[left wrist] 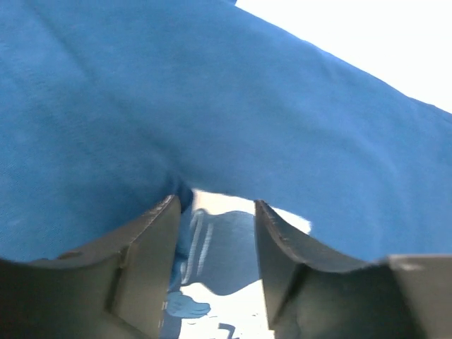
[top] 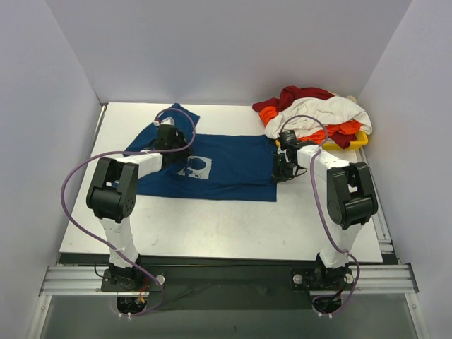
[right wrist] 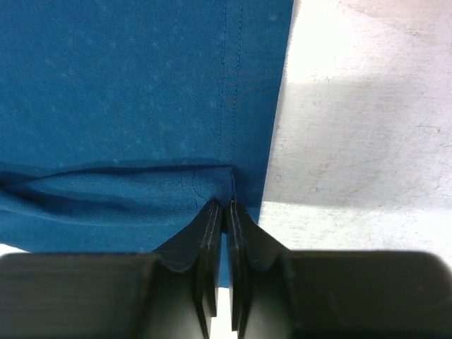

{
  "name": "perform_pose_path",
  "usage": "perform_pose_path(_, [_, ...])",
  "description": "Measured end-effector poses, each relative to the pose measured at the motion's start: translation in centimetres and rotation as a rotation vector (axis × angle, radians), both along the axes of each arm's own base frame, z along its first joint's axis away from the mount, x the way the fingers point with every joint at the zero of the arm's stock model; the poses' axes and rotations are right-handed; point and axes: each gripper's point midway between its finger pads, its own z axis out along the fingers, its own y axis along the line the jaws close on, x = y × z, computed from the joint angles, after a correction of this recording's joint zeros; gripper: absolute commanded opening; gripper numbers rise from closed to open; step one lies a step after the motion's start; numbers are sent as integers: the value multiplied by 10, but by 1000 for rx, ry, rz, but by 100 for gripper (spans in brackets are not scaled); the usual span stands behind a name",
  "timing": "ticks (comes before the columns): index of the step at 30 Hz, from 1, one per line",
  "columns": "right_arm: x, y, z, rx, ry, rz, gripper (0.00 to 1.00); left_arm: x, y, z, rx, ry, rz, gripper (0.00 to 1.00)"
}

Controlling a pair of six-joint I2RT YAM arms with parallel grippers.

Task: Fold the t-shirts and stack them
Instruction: Fold the flattened tshirt in 1/3 of the way

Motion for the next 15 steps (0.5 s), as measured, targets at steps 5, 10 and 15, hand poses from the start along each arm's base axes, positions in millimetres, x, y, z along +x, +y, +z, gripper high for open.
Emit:
perform_pose_path(5, [-1,0,0,-1,2,0,22,2,-11,6,-51,-17,-33,75])
perform_pose_path(10, [-1,0,2,0,-1,1,24,-3,-14,15,-105,-42,-51,76])
perform_pose_path(15, [1,0,9,5,-21,1,27,-20,11,30,-146,-81,-23,76])
